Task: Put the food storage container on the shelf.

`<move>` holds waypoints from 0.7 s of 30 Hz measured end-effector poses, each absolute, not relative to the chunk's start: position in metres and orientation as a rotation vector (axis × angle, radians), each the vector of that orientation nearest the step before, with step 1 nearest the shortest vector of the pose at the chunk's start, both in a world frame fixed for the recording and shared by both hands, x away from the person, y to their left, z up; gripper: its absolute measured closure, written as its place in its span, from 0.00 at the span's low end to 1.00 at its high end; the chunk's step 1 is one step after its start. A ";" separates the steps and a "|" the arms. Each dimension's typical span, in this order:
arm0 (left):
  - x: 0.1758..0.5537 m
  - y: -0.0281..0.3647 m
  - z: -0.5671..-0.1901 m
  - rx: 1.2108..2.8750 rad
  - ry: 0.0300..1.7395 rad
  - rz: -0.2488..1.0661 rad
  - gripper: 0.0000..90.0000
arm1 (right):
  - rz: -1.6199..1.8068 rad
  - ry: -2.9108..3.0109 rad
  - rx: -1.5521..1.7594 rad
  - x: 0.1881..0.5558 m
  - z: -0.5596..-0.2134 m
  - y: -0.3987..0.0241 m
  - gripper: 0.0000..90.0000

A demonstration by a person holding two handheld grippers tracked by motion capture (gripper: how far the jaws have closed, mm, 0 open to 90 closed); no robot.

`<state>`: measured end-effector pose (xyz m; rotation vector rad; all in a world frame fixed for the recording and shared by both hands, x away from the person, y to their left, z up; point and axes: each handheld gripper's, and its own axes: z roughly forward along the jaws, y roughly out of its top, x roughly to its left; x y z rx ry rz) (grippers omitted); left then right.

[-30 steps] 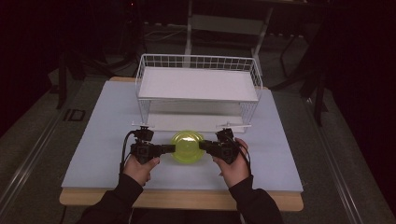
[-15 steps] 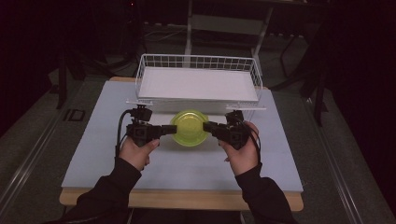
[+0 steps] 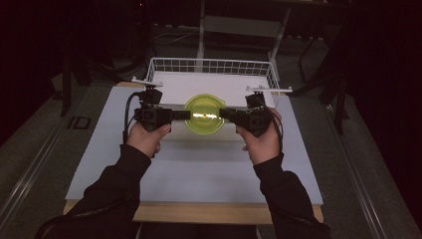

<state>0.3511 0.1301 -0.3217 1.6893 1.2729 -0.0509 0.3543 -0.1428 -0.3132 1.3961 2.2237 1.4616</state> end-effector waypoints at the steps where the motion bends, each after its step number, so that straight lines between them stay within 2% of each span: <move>1: 0.353 0.129 -0.320 1.689 1.277 -0.043 0.90 | 1.455 2.219 1.395 0.357 -0.311 -0.142 0.89; 10: 0.371 0.126 -0.310 1.678 1.321 0.016 0.90 | 1.425 2.204 1.431 0.380 -0.303 -0.138 0.89; 21: 0.398 0.129 -0.305 1.681 1.336 -0.023 0.90 | 1.398 2.200 1.458 0.403 -0.292 -0.133 0.89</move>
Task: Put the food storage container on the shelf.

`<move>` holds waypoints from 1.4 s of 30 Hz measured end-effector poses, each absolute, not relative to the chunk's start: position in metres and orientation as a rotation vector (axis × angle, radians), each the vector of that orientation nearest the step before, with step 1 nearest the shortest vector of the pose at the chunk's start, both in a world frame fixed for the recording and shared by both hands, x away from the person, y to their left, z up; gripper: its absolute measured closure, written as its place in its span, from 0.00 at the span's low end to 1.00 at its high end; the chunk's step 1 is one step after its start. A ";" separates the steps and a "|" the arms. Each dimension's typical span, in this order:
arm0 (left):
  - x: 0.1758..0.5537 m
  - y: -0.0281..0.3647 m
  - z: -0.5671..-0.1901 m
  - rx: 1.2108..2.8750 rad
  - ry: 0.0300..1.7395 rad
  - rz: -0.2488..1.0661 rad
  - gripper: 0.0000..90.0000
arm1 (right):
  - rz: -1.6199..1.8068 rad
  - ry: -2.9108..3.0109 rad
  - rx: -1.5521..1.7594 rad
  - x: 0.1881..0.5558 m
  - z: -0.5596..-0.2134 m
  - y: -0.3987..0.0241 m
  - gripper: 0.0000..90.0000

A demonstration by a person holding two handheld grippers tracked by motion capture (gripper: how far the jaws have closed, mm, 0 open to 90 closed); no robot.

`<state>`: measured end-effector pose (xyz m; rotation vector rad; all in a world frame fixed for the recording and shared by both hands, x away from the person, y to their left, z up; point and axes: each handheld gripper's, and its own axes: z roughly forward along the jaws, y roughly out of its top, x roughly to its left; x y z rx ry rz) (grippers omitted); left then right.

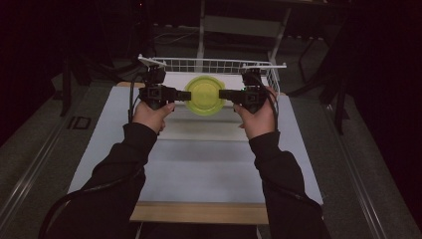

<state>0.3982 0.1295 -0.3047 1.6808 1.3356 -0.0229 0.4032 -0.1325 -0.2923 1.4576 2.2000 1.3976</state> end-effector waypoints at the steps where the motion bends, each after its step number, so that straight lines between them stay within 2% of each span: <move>1: 0.401 0.130 -0.305 1.680 1.336 -0.021 0.90 | 1.399 2.201 1.463 0.405 -0.292 -0.133 0.89; 10: 0.423 0.123 -0.308 1.687 1.365 -0.065 0.90 | 1.370 2.179 1.532 0.422 -0.294 -0.136 0.89; 20: 0.435 0.117 -0.309 1.671 1.371 -0.049 0.88 | 1.335 2.181 1.577 0.437 -0.294 -0.139 0.88; 21: 0.436 0.117 -0.310 1.650 1.370 -0.052 0.85 | 1.334 2.185 1.584 0.439 -0.293 -0.139 0.87; 22: 0.437 0.116 -0.310 1.649 1.369 -0.056 0.83 | 1.340 2.187 1.594 0.440 -0.293 -0.139 0.81; 28: 0.444 0.112 -0.313 1.659 1.374 -0.018 0.66 | 1.356 2.186 1.581 0.448 -0.294 -0.140 0.64; 30: 0.446 0.111 -0.314 1.651 1.367 -0.021 0.61 | 1.350 2.196 1.590 0.453 -0.295 -0.141 0.63; 33: 0.446 0.110 -0.315 1.648 1.344 -0.003 0.60 | 1.379 2.199 1.601 0.459 -0.298 -0.142 0.61; 37: 0.446 0.108 -0.314 1.657 1.330 0.019 0.54 | 1.354 2.209 1.609 0.464 -0.303 -0.143 0.53; 40: 0.445 0.108 -0.311 1.648 1.333 0.043 0.42 | 1.360 2.180 1.595 0.464 -0.301 -0.146 0.49; 42: 0.442 0.112 -0.310 1.637 1.299 0.044 0.38 | 1.344 2.168 1.563 0.462 -0.296 -0.149 0.49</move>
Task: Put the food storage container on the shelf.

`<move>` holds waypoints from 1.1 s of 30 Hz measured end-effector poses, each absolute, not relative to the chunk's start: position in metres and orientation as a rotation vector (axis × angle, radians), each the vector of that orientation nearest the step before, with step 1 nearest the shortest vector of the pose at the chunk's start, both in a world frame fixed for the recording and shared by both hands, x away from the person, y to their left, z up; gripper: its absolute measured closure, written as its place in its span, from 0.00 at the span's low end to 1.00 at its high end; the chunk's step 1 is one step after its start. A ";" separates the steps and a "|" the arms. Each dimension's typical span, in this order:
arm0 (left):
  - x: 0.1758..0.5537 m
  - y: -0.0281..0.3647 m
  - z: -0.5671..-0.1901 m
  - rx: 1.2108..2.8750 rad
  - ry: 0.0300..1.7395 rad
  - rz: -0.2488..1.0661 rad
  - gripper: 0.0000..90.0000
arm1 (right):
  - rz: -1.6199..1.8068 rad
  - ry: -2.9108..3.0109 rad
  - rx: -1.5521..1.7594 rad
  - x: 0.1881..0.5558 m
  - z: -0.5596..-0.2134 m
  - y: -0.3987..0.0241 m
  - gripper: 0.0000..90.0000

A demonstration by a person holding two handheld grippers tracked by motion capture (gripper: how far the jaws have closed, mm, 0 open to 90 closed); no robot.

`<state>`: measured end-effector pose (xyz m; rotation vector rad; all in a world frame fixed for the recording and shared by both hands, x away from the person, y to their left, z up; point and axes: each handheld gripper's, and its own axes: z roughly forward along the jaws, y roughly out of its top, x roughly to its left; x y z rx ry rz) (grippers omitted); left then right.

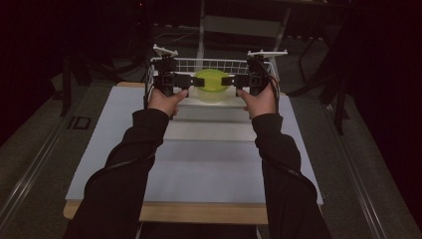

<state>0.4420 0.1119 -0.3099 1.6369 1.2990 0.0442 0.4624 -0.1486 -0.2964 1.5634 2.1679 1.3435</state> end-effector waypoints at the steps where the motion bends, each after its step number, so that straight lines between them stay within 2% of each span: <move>1: 0.441 0.114 -0.310 1.632 1.283 0.034 0.36 | 1.347 2.155 1.548 0.460 -0.294 -0.150 0.49; 6: 0.427 0.121 -0.310 1.671 1.178 0.055 0.31 | 1.340 2.170 1.477 0.447 -0.289 -0.152 0.49; 9: 0.413 0.121 -0.315 1.698 1.117 0.138 0.20 | 1.363 2.163 1.426 0.433 -0.288 -0.153 0.53; 11: 0.404 0.120 -0.320 1.717 1.084 0.183 0.16 | 1.352 2.193 1.402 0.426 -0.291 -0.151 0.55; 13: 0.396 0.120 -0.327 1.712 1.071 0.198 0.13 | 1.348 2.210 1.380 0.419 -0.295 -0.149 0.56; 15: 0.388 0.120 -0.335 1.711 1.034 0.213 0.04 | 1.359 2.230 1.372 0.413 -0.301 -0.146 0.58; 16: 0.384 0.119 -0.338 1.725 1.020 0.225 0.03 | 1.369 2.238 1.366 0.411 -0.305 -0.145 0.59; 19: 0.372 0.118 -0.349 1.748 0.973 0.281 0.03 | 1.361 2.264 1.347 0.406 -0.316 -0.141 0.64; 22: 0.363 0.118 -0.359 1.760 0.953 0.280 0.03 | 1.371 2.285 1.352 0.404 -0.326 -0.137 0.69; 28: 0.346 0.121 -0.381 1.756 0.947 0.311 0.03 | 1.358 2.303 1.369 0.406 -0.343 -0.128 1.00; 33: 0.336 0.121 -0.401 1.759 0.945 0.322 0.03 | 1.350 2.288 1.356 0.409 -0.346 -0.118 1.00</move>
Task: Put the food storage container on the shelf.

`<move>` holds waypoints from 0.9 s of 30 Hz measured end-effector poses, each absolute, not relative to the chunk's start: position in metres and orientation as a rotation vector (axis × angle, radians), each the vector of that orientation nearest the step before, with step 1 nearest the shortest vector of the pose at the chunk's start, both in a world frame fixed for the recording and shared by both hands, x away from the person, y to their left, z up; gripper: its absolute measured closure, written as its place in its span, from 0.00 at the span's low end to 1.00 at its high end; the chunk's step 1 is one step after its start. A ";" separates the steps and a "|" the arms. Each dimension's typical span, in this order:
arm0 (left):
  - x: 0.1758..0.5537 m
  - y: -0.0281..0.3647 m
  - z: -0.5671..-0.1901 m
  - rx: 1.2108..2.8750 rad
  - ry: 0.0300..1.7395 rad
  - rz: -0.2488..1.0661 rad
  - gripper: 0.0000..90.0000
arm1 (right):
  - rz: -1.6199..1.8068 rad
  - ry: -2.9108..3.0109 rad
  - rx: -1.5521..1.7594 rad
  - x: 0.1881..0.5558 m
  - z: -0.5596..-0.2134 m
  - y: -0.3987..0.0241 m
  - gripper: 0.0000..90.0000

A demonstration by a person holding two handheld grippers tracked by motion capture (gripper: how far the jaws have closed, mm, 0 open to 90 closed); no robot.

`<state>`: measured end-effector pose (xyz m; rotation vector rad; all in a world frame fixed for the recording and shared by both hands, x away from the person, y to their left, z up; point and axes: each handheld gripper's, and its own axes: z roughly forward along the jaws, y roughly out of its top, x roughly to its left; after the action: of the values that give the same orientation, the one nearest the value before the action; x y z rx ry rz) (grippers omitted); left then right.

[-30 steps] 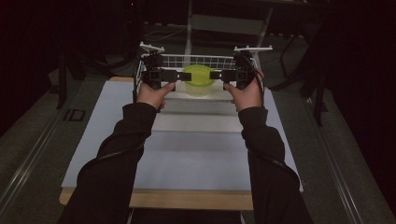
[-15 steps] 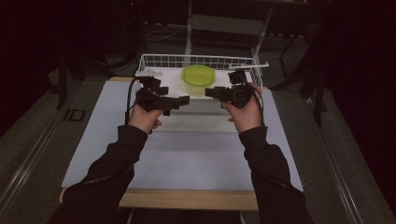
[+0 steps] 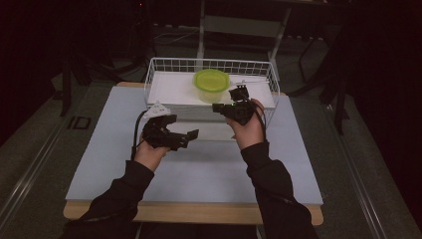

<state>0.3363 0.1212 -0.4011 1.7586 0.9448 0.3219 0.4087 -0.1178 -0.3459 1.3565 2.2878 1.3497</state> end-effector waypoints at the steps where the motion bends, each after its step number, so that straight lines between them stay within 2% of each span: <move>1: 0.335 0.121 -0.404 1.759 0.943 0.331 0.03 | 1.348 2.287 1.355 0.410 -0.346 -0.117 1.00; 17: 0.328 0.124 -0.416 1.775 0.897 0.348 0.03 | 1.333 2.237 1.442 0.440 -0.350 -0.114 0.96; 27: 0.330 0.127 -0.417 1.778 0.902 0.333 0.03 | 1.349 2.238 1.447 0.443 -0.350 -0.111 0.96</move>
<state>0.3299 0.1272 -0.4173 1.7775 0.9015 0.3335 0.4435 -0.1111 -0.3496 1.4467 2.2383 1.3492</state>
